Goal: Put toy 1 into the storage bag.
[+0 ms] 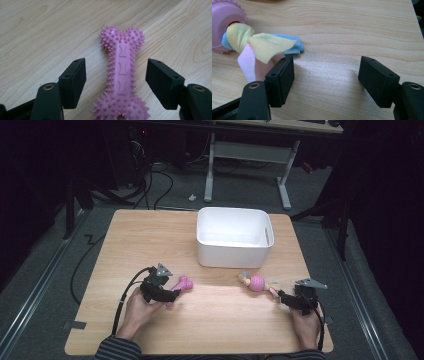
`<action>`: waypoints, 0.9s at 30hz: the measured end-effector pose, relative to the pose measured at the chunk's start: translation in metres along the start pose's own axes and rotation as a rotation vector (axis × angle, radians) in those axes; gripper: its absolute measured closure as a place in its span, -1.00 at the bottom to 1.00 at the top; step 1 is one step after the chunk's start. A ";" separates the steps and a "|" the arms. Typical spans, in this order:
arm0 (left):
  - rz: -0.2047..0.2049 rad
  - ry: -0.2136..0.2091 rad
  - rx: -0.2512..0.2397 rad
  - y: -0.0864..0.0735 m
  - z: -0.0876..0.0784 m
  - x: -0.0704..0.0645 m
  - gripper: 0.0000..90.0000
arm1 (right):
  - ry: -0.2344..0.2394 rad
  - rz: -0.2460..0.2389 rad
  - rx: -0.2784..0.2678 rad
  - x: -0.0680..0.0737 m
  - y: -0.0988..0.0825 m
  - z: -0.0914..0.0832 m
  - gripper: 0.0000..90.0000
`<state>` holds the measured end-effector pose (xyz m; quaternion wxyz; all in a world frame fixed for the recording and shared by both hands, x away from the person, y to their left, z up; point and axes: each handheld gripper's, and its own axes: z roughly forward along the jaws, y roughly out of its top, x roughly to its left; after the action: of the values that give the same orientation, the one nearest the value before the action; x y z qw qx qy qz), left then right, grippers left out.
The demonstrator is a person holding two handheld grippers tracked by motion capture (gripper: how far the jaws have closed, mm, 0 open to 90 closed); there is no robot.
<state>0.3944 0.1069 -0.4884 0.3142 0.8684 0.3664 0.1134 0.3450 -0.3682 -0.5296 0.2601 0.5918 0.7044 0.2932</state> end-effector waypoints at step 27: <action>0.019 0.002 0.071 0.005 0.028 -0.003 0.07 | 0.000 0.000 0.000 0.000 0.000 0.000 -0.36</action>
<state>0.4073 0.0886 -0.5070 0.2815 0.8824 0.3624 0.1042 0.3450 -0.3682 -0.5296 0.2601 0.5921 0.7042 0.2931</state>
